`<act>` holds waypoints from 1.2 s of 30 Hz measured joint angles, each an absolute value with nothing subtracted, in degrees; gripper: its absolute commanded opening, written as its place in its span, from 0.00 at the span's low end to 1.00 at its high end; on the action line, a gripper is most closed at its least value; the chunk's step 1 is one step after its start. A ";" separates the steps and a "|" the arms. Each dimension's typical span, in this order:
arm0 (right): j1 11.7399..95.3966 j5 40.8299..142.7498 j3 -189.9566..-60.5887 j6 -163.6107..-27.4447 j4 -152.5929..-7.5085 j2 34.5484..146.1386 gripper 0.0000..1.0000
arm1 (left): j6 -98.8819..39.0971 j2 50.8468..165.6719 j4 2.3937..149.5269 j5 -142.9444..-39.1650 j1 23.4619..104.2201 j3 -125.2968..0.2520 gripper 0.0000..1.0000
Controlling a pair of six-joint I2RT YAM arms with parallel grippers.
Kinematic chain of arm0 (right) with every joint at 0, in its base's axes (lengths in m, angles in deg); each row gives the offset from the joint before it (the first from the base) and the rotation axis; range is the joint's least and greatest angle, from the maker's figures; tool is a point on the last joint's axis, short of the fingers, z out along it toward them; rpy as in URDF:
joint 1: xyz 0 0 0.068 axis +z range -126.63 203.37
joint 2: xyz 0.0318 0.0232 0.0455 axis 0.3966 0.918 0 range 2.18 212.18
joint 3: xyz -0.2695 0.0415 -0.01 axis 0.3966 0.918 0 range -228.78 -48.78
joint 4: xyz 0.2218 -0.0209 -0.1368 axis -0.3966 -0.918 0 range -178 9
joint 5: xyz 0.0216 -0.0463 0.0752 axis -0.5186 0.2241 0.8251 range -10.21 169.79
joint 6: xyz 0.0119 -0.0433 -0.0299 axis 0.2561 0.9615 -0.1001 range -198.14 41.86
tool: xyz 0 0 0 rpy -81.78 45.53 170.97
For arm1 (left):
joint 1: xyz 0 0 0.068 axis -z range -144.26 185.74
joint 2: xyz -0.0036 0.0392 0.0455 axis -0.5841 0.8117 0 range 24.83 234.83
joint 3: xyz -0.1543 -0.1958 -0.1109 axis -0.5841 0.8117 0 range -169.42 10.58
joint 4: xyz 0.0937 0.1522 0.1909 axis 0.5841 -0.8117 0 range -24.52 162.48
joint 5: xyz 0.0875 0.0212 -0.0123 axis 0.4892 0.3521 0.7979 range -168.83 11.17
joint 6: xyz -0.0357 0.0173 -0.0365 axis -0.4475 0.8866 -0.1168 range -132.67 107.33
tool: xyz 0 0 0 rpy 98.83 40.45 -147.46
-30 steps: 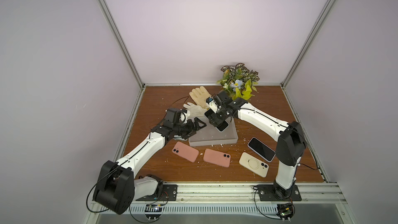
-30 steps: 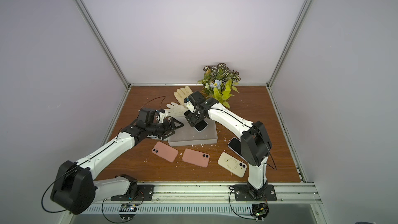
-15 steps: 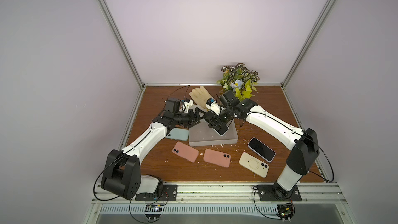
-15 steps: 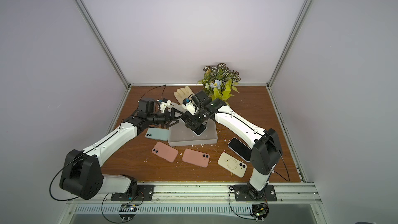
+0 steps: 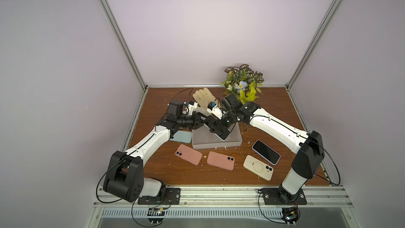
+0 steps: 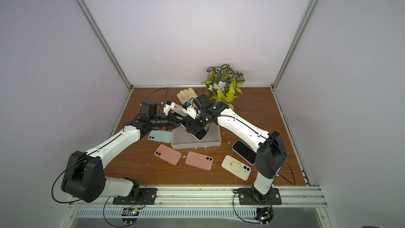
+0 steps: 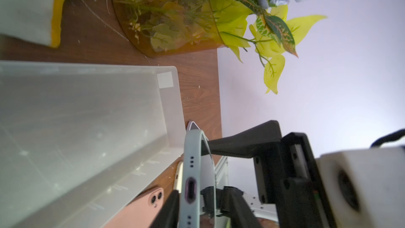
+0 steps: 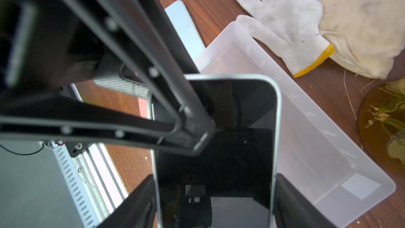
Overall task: Take the phone out of the storage box
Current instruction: Place the phone at the center of the board.
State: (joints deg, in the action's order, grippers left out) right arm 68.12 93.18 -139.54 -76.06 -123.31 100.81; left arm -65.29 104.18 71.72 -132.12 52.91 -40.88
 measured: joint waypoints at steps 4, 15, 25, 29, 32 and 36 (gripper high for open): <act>68.36 93.18 -139.56 -75.90 -123.31 100.81 0.68 | -65.80 104.18 71.96 -133.02 52.89 -40.29 0.11; 68.84 91.95 -139.56 -76.47 -123.44 100.81 0.99 | -69.49 104.20 76.29 -135.66 52.60 -37.82 0.00; 64.27 91.52 -139.28 -82.13 -118.76 94.97 0.99 | -72.09 103.22 78.15 -136.17 51.95 -36.66 0.00; 58.11 89.94 -134.97 -88.54 -113.10 84.26 0.99 | -73.23 99.59 79.31 -134.35 51.64 -34.59 0.00; 54.20 88.09 -131.22 -92.73 -109.69 76.39 0.99 | -73.82 94.85 79.05 -130.94 48.80 -32.44 0.00; 53.58 87.41 -128.61 -95.64 -107.22 71.61 0.99 | -74.41 87.24 76.88 -123.07 40.17 -29.49 0.00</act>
State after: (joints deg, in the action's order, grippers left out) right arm 53.58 87.41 -128.61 -95.64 -107.22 71.61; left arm -74.41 87.24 76.88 -123.07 40.17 -29.49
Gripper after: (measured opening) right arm 0.990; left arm 0.121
